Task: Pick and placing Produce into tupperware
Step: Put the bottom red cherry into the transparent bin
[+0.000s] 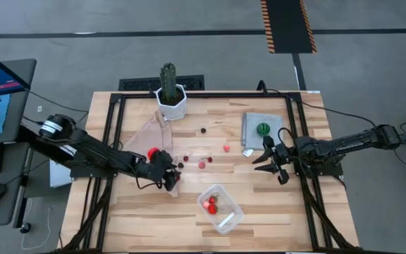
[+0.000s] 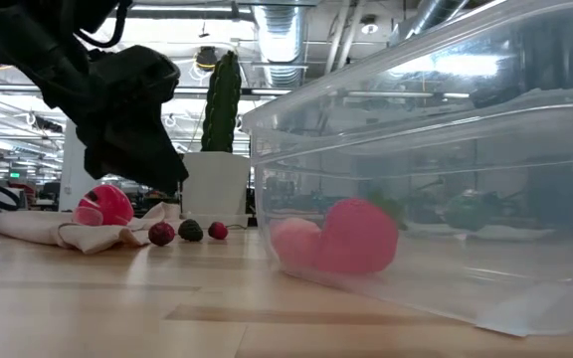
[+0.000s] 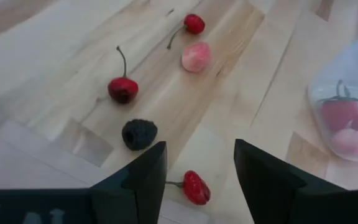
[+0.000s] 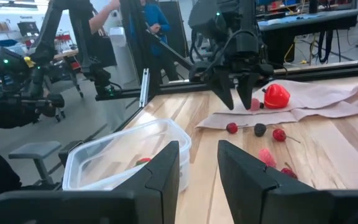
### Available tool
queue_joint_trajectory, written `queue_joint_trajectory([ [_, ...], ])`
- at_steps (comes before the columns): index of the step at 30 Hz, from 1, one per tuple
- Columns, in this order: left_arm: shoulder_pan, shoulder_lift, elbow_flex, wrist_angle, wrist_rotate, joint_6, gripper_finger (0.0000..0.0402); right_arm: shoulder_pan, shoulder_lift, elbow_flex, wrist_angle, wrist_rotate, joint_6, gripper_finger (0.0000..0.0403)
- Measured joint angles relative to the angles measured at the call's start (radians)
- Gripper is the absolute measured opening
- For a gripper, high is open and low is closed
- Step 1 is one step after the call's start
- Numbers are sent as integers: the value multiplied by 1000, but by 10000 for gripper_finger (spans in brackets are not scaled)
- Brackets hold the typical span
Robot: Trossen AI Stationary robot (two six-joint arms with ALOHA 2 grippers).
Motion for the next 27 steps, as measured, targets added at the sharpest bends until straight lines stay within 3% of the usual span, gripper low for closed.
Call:
queue_joint_trajectory([
  [18, -128, 16, 2, -15, -133, -116, 187, 0, 0, 0, -7, 0, 1, 133],
  [27, -135, 114, 17, 9, -133, -143, 187, 0, 0, 0, -7, 0, 0, 134],
])
